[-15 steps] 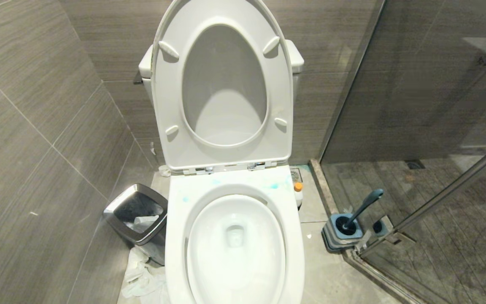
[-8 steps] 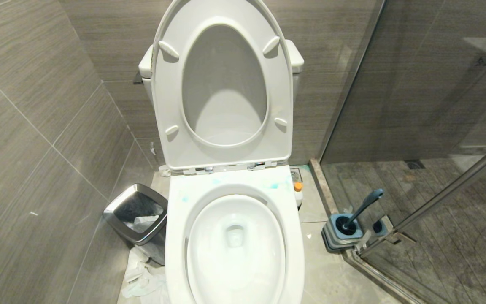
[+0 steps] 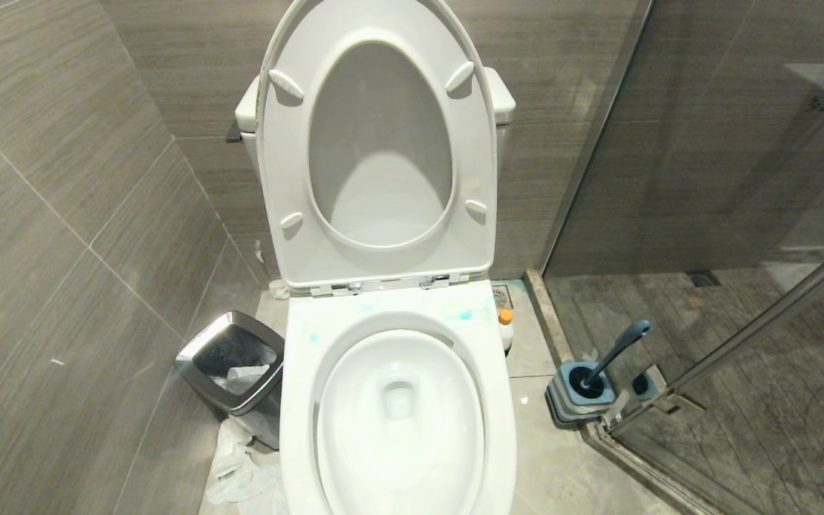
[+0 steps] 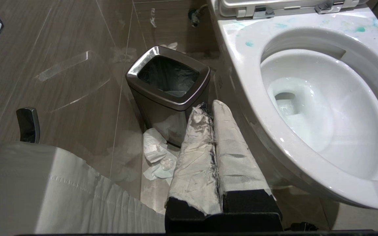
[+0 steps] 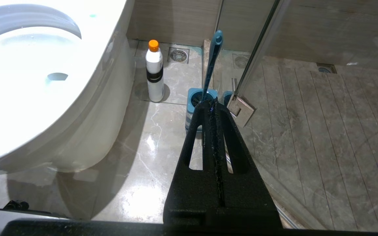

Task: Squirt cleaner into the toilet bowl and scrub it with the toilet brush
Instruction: Pour in the cleaning agent

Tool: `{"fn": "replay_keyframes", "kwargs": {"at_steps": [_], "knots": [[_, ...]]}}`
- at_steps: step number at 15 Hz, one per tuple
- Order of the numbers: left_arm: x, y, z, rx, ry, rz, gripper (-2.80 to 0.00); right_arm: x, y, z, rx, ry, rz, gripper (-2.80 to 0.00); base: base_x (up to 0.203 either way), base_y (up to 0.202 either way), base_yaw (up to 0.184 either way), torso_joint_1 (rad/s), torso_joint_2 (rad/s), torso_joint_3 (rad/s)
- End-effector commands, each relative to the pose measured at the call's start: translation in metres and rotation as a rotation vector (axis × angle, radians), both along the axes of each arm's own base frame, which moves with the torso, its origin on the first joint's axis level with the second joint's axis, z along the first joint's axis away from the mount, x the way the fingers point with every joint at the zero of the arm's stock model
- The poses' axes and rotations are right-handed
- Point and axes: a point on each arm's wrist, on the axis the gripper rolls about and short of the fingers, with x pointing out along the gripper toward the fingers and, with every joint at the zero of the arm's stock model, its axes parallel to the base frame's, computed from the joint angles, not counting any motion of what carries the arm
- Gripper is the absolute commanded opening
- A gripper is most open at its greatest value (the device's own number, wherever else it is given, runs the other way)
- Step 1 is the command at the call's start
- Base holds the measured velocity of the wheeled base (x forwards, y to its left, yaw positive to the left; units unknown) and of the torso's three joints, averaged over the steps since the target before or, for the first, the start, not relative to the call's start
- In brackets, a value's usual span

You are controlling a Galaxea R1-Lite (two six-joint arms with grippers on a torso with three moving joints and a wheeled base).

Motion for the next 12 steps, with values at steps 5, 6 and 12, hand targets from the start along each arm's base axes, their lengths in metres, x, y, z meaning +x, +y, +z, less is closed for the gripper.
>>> {"fn": "replay_keyframes", "kwargs": {"at_steps": [5, 6, 12], "knots": [[0.0001, 0.0000, 0.0001, 0.000, 0.001, 0.001, -2.80, 0.0001, 0.0000, 0.0000, -0.001, 0.001, 0.001, -2.80, 0.000, 0.000, 0.000, 0.000, 0.00, 0.000], [0.0001, 0.0000, 0.0001, 0.002, 0.001, 0.001, -2.80, 0.0001, 0.0000, -0.0001, -0.001, 0.001, 0.001, -2.80, 0.000, 0.000, 0.000, 0.000, 0.00, 0.000], [0.0001, 0.0000, 0.0001, 0.005, 0.001, -0.001, -2.80, 0.0001, 0.0000, -0.0001, -0.001, 0.001, 0.001, -2.80, 0.000, 0.000, 0.000, 0.001, 0.00, -0.029]]}}
